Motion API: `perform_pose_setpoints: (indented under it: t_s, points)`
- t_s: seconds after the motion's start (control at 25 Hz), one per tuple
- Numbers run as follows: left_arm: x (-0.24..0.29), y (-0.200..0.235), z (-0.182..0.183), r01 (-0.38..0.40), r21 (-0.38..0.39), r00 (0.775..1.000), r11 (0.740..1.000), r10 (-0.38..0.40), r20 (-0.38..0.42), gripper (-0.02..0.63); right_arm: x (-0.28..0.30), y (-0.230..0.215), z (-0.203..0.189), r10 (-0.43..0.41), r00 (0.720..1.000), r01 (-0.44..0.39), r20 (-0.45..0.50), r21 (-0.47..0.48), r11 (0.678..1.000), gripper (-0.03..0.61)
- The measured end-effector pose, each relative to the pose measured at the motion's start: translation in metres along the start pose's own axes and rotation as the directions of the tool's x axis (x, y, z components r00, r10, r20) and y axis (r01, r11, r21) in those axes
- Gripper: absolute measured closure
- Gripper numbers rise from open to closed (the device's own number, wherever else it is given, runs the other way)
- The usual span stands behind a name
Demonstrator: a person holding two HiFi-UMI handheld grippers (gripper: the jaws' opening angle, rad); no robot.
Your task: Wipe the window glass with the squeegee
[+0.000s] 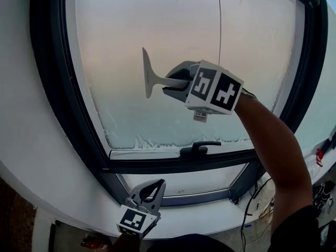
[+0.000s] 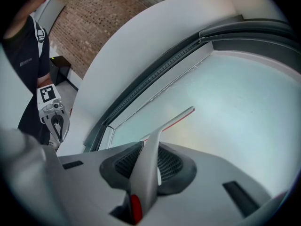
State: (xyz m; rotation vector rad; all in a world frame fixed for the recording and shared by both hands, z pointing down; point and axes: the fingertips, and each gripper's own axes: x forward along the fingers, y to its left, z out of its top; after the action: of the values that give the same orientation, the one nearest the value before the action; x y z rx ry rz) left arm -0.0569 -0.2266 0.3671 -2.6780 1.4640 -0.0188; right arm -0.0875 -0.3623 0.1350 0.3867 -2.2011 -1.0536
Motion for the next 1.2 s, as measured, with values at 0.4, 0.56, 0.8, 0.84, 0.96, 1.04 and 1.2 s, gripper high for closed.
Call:
perform_pose_setpoints:
  t_s: [0.4,0.56,0.8,0.84,0.96,1.04,1.2]
  points:
    - [0.025,-0.022,-0.002,0.014,-0.025,1.0,1.0,-0.014,0.012,0.613,-0.044,-0.009,-0.042,-0.023,0.999,0.023,-0.047,0.004,1.0,0.511]
    - [0.032,-0.031,-0.001,0.019,-0.028,1.0,0.999,-0.019,0.016,0.612,-0.058,-0.013,-0.054,-0.032,0.998,0.033,-0.059,0.011,0.999,0.511]
    - [0.041,-0.043,-0.002,0.033,-0.031,0.999,0.999,-0.033,0.012,0.612,-0.076,-0.013,-0.073,-0.038,0.995,0.039,-0.092,0.011,0.999,0.511]
    - [0.042,-0.046,-0.002,0.037,-0.031,0.999,0.999,-0.037,0.013,0.612,-0.079,-0.013,-0.077,-0.039,0.994,0.041,-0.1,0.012,0.999,0.511]
    - [0.046,-0.052,-0.001,0.05,-0.03,0.999,0.998,-0.049,0.018,0.612,-0.088,-0.014,-0.089,-0.048,0.992,0.051,-0.119,0.023,0.998,0.511]
    - [0.048,-0.056,-0.001,0.058,-0.028,0.998,0.998,-0.057,0.021,0.612,-0.093,-0.015,-0.094,-0.053,0.991,0.058,-0.124,0.037,0.998,0.511]
    - [0.049,-0.063,0.001,0.076,-0.018,0.997,0.997,-0.075,0.02,0.612,-0.102,-0.016,-0.101,-0.056,0.989,0.064,-0.138,0.054,0.996,0.511]
